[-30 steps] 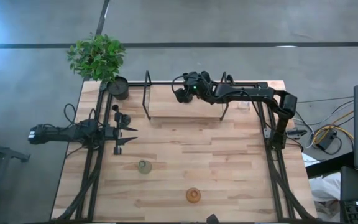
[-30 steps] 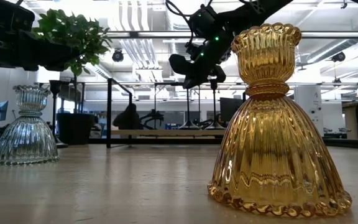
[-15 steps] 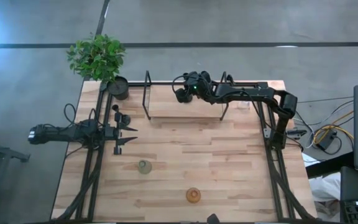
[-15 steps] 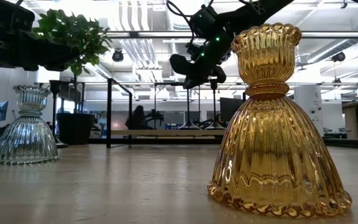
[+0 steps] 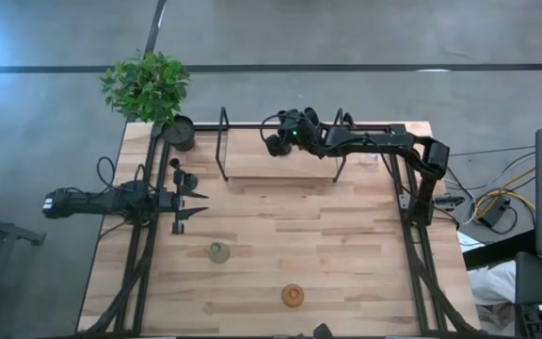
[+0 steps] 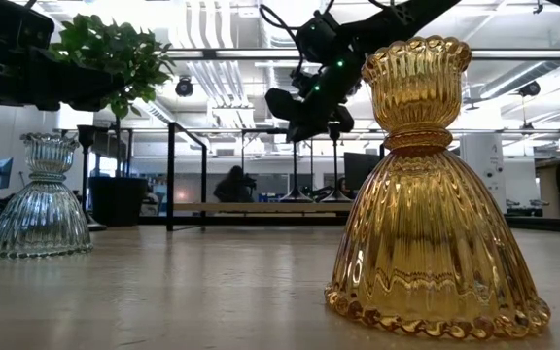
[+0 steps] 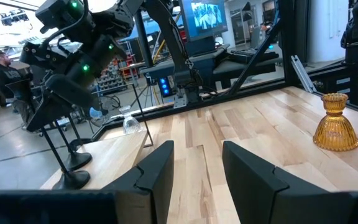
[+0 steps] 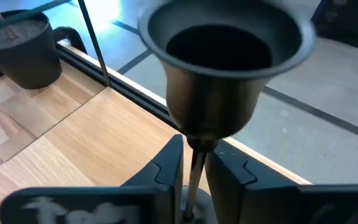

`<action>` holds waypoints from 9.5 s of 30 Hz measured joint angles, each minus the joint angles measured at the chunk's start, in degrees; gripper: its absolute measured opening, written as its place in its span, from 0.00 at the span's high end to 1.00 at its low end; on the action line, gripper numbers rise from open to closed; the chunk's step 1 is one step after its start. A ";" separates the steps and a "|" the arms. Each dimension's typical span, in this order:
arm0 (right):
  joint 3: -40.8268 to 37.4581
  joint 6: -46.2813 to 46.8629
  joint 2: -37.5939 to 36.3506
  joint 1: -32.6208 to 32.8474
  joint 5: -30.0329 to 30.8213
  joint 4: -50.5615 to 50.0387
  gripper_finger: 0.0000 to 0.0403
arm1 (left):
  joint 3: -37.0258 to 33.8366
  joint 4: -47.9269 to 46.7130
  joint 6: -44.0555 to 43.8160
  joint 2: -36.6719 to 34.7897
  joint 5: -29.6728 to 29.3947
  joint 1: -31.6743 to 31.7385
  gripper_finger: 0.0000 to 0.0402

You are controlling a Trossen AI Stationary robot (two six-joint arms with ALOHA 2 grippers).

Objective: Pick & Place candle stick holders
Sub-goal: Put the bottom black candle holder on the shelf aligned with the other black candle holder, then put the black candle holder on the shelf aligned with the other black candle holders

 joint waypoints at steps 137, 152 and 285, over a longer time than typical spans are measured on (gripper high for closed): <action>-76.91 -24.03 -101.71 34.40 -16.00 7.64 0.98 | 0.00 0.02 0.00 0.00 0.00 -0.05 0.64; -76.91 -24.04 -101.72 34.40 -16.00 7.64 0.98 | 0.00 0.00 0.00 0.00 0.00 -0.03 0.64; -76.87 -23.93 -101.35 34.40 -16.00 7.64 0.98 | 25.46 -57.14 -78.66 47.14 -42.53 2.73 0.99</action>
